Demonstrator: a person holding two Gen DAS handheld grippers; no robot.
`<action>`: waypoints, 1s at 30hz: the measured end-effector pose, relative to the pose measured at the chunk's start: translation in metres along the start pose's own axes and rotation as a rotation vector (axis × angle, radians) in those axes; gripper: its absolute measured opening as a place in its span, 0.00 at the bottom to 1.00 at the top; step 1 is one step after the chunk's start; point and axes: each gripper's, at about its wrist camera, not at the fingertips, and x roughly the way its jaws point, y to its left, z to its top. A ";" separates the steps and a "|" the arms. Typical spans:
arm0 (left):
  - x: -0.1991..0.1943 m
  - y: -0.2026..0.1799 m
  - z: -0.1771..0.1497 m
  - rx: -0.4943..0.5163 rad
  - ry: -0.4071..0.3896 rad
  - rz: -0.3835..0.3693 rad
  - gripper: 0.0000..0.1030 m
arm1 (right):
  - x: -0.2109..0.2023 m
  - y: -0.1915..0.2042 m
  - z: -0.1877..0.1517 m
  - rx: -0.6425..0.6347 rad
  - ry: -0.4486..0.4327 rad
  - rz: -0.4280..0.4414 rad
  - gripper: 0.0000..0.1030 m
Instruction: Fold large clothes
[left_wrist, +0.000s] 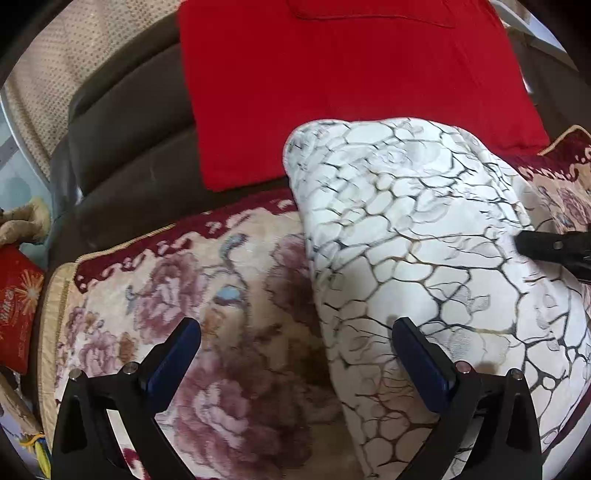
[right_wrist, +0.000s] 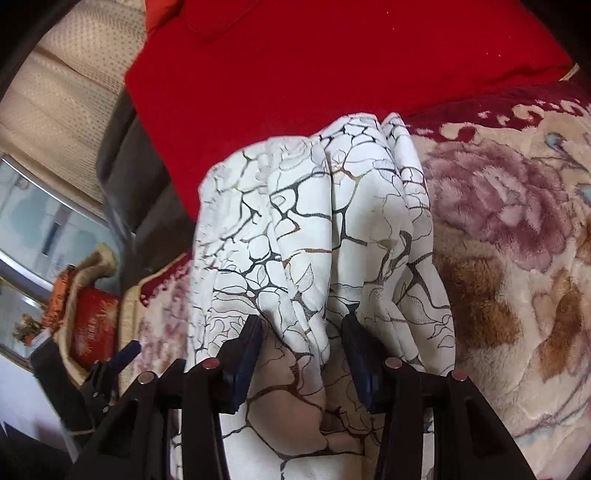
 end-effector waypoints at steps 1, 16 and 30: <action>-0.002 0.002 0.001 0.000 -0.009 0.007 1.00 | -0.005 0.001 0.001 0.002 -0.005 0.005 0.48; -0.040 0.008 0.015 0.002 -0.114 0.018 1.00 | -0.077 -0.022 0.008 0.028 -0.112 0.022 0.73; -0.031 0.006 0.020 0.015 -0.089 -0.031 1.00 | -0.049 -0.044 0.004 0.069 -0.027 0.053 0.73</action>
